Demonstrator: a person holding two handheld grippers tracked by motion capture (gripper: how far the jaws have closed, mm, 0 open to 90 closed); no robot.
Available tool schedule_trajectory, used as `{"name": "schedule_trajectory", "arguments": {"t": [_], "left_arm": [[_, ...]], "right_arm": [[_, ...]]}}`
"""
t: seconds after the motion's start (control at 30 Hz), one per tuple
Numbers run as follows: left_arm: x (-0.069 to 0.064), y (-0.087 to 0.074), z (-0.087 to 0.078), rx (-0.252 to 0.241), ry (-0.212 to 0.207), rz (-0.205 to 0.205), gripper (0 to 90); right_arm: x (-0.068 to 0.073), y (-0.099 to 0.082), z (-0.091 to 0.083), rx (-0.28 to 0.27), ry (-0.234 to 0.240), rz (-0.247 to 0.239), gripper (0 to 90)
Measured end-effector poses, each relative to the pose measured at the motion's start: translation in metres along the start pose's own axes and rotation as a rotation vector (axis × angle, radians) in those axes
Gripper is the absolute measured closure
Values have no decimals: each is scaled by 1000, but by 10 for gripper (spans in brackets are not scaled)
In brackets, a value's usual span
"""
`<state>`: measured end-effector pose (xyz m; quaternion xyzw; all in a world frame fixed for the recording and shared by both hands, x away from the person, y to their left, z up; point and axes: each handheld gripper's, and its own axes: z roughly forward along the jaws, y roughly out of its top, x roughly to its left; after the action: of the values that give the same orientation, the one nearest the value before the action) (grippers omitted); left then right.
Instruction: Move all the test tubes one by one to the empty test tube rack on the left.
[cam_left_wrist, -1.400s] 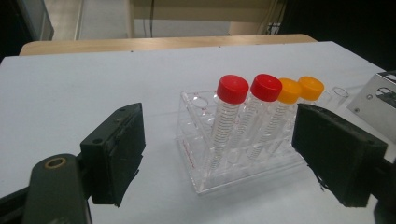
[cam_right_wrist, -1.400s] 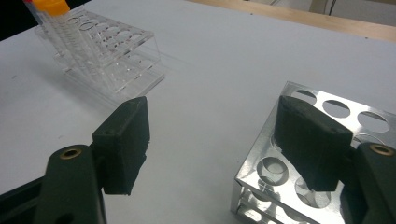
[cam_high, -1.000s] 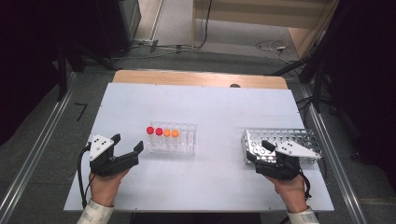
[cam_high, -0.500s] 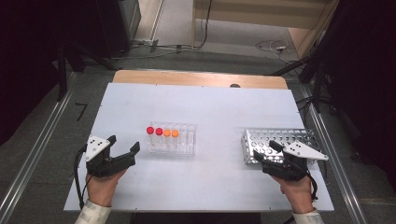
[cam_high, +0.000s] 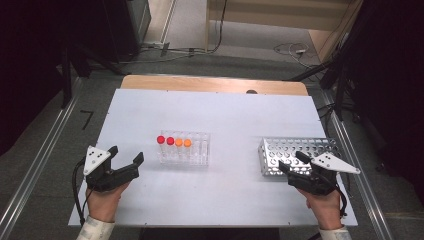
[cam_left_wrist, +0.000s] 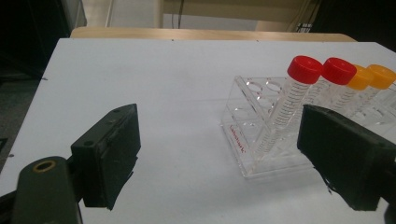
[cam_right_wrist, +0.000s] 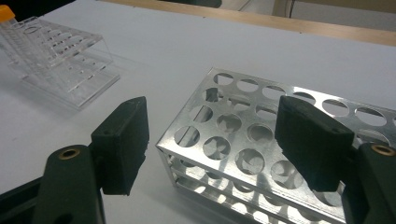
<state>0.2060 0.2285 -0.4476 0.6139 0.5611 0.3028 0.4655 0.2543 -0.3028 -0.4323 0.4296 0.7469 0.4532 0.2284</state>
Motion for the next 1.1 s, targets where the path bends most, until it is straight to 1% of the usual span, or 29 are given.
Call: {"name": "schedule_trajectory", "arguments": {"t": [0.23,0.3,0.57,0.87,1.1], "left_arm": [[6,-1,-3,-3,17,-7,138],[8,-2,-4,-5,28,-7,138],[14,-5,-6,-4,45,-10,138],[21,-6,-10,-6,68,-14,138],[26,-8,-13,-5,80,-19,137]], "right_arm": [[-8,-2,-5,-6,-20,13,245],[-10,-3,-7,-11,-26,17,245],[-24,-8,-16,-21,-64,38,245],[-39,-15,-26,-19,-110,58,245],[-48,-20,-34,-21,-138,69,246]]}}
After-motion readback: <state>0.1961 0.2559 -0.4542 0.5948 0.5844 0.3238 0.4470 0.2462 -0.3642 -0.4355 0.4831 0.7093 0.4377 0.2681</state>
